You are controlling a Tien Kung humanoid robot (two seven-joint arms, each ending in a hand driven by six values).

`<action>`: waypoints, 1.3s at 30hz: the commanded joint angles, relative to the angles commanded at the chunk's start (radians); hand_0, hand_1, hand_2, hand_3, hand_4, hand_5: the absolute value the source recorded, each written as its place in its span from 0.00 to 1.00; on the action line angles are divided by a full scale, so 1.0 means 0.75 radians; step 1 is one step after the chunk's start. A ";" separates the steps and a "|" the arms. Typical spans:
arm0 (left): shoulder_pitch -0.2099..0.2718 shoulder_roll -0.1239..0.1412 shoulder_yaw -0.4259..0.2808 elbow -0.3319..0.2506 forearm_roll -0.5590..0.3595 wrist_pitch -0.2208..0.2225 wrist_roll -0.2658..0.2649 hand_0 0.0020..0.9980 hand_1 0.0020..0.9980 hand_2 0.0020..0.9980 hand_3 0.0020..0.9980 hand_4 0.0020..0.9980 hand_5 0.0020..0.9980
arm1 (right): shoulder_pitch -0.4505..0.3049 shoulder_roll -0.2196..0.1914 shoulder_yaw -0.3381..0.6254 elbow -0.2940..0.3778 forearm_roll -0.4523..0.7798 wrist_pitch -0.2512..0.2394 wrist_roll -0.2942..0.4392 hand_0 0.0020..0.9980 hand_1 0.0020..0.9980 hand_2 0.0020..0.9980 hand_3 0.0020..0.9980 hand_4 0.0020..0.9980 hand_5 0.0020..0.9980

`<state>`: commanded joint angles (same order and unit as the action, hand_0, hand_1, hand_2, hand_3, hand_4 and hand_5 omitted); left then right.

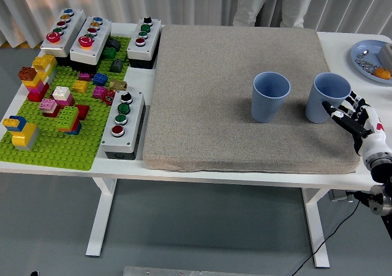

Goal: Pick cup pour cup place

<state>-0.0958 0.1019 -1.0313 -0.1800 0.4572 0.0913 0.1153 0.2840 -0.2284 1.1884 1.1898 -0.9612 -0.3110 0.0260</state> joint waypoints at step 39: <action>-0.008 0.001 0.001 0.000 -0.002 0.000 0.000 0.70 0.68 0.74 0.67 0.47 0.99 | 0.047 0.020 -0.029 -0.027 -0.004 0.002 -0.006 0.90 0.83 0.95 0.91 0.89 0.49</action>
<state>-0.1021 0.1024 -1.0303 -0.1800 0.4558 0.0913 0.1152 0.3194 -0.2134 1.1666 1.1692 -0.9642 -0.3097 0.0217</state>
